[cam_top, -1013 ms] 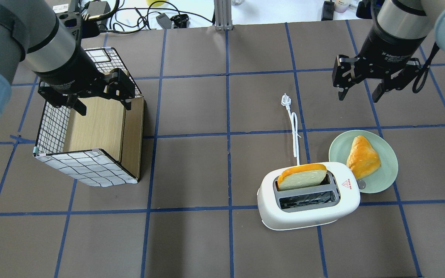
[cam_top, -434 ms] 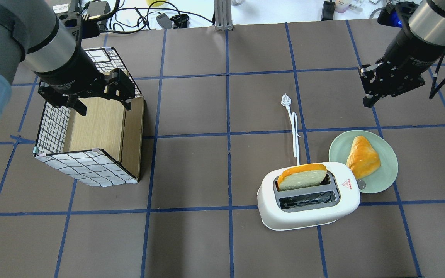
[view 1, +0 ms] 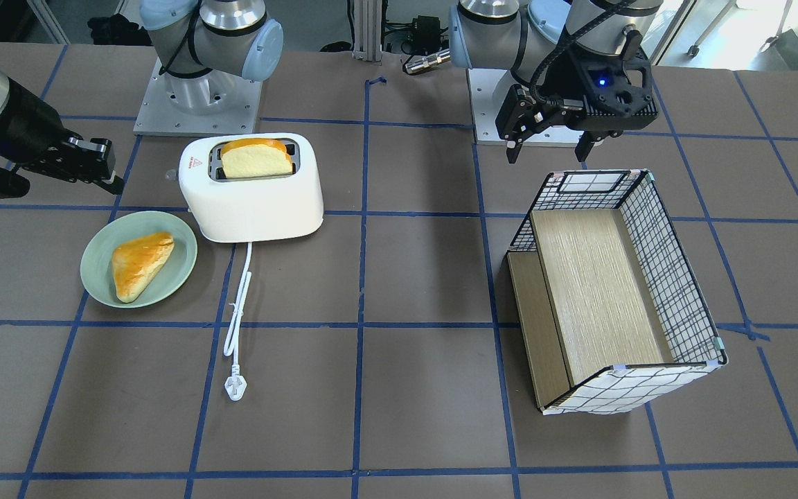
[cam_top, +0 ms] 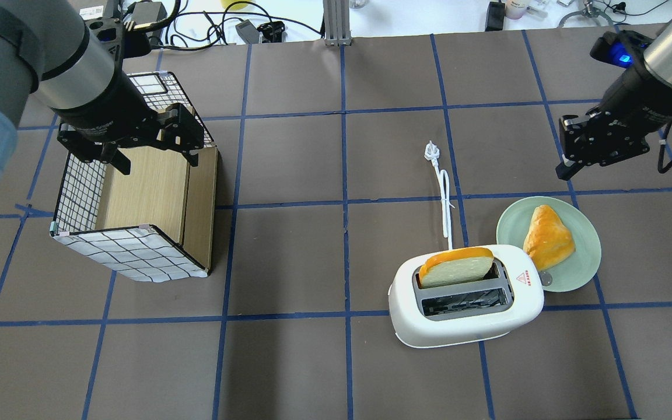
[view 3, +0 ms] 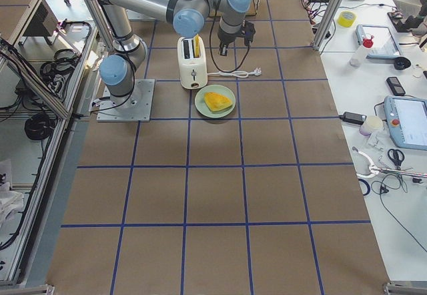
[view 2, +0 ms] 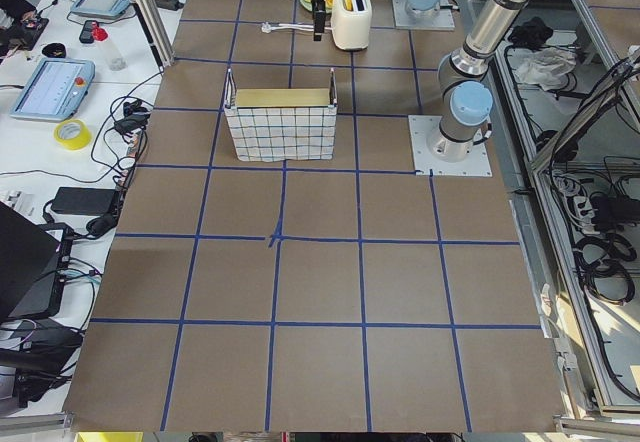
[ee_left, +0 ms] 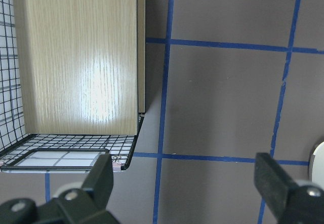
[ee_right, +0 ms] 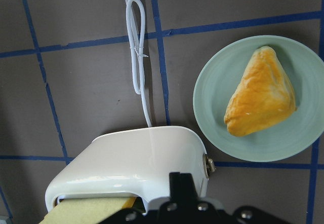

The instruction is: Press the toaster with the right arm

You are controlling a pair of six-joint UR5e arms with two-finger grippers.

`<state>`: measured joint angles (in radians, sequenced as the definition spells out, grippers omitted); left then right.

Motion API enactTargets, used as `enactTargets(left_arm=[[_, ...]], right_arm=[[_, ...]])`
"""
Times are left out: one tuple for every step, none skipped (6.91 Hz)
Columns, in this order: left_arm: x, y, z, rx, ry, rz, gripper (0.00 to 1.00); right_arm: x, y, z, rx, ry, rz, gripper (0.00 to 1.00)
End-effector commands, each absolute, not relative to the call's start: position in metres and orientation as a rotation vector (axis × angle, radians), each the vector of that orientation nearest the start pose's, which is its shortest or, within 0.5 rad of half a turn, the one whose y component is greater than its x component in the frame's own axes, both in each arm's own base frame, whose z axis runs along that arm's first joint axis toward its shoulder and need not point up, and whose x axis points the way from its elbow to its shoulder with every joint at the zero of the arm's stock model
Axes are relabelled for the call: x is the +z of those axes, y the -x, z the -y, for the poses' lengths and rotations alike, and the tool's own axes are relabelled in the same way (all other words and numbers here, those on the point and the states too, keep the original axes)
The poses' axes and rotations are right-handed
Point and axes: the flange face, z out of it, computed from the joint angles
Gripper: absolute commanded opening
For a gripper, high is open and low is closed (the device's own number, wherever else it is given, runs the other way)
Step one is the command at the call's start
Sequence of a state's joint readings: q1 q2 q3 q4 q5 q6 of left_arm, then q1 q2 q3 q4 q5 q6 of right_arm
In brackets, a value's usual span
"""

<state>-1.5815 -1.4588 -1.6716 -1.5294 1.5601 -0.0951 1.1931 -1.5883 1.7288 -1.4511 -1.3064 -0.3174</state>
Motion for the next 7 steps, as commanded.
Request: enactTargets(left_arm=[[0.495,0.139,0.448,-0.081,0.133,-3.151,1.0],[0.495,0.139,0.448,-0.081,0.133,-3.151,1.0],[0.495,0.139,0.448,-0.081,0.133,-3.151,1.0],[0.495,0.14,0.448,-0.081,0.13,-3.153,1.0],[0.496,0.139,0.448,-0.084,0.133,-3.151,1.0],[0.495,0.139,0.448,-0.081,0.133,-3.151,1.0],[0.496,0.139,0.448,-0.084,0.133,-3.151,1.0]], right_arm=[[0.383,0.043,0.463,0.245,-0.11,-2.628,0.0],[0.373,0.052,0.458,0.218,-0.094,-2.574,0.0],[0.354,0.069,0.446,0.234,-0.07,-2.531,0.0],[0.335,0.09,0.427,0.217,-0.065,-2.426,0.0],[0.318,0.106,0.413,0.2,-0.073,-2.383,0.0],[0.307,0.104,0.406,0.215,-0.062,-2.356,0.0],[0.295,0.098,0.398,0.243,-0.044,-2.317,0.0]])
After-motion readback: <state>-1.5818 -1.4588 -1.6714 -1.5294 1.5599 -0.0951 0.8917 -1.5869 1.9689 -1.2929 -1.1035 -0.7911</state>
